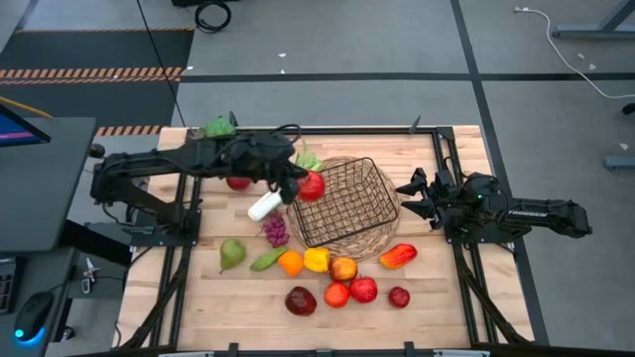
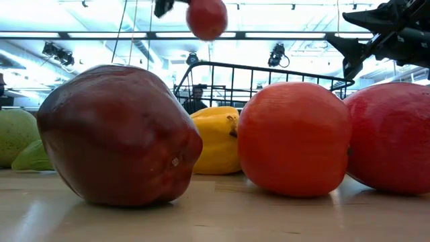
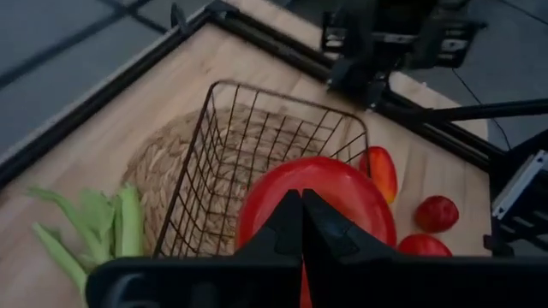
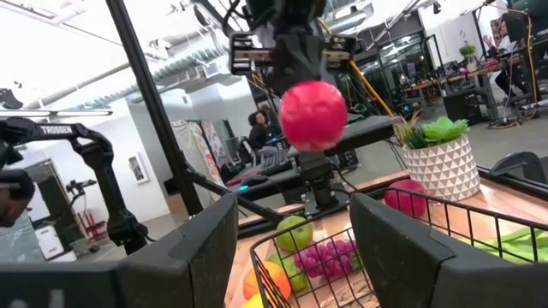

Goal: Build produce basket
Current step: Put the red apple into the black wire basket

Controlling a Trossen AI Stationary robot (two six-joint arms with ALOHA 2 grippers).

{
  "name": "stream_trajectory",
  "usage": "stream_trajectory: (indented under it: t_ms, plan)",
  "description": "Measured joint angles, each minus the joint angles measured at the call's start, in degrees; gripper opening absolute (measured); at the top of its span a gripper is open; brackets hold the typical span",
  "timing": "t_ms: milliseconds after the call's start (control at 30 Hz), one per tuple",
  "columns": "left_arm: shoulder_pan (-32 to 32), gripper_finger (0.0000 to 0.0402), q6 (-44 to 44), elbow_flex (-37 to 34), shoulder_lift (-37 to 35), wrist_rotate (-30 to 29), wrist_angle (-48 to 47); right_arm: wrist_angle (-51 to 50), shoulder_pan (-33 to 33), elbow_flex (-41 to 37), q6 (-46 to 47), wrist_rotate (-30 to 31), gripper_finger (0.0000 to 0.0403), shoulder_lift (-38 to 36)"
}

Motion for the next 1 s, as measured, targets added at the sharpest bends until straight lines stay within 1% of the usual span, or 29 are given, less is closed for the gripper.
stream_trajectory:
  t_ms: [167, 400, 700, 1000]
  plan:
    - [1.62, 0.0000, -1.77, -0.02, 3.88, 3.94, 1.40, 0.00, -0.02, 0.00, 0.00, 0.01, 0.0231, 0.02]
    - [1.63, 0.0000, -1.68, -0.02, 7.97, 8.47, 5.24, 0.01, -0.02, 0.00, 0.00, -0.01, 0.0231, 0.02]
    - [1.58, 0.0000, 1.90, -0.02, 12.47, 9.58, 7.92, 0.00, 0.00, -0.01, 0.00, -0.01, 0.0231, 0.02]
    - [1.58, 0.0000, 10.01, -0.02, 18.81, 9.65, 9.22, -0.02, -0.02, -0.02, 0.00, -0.01, 0.0231, 0.02]
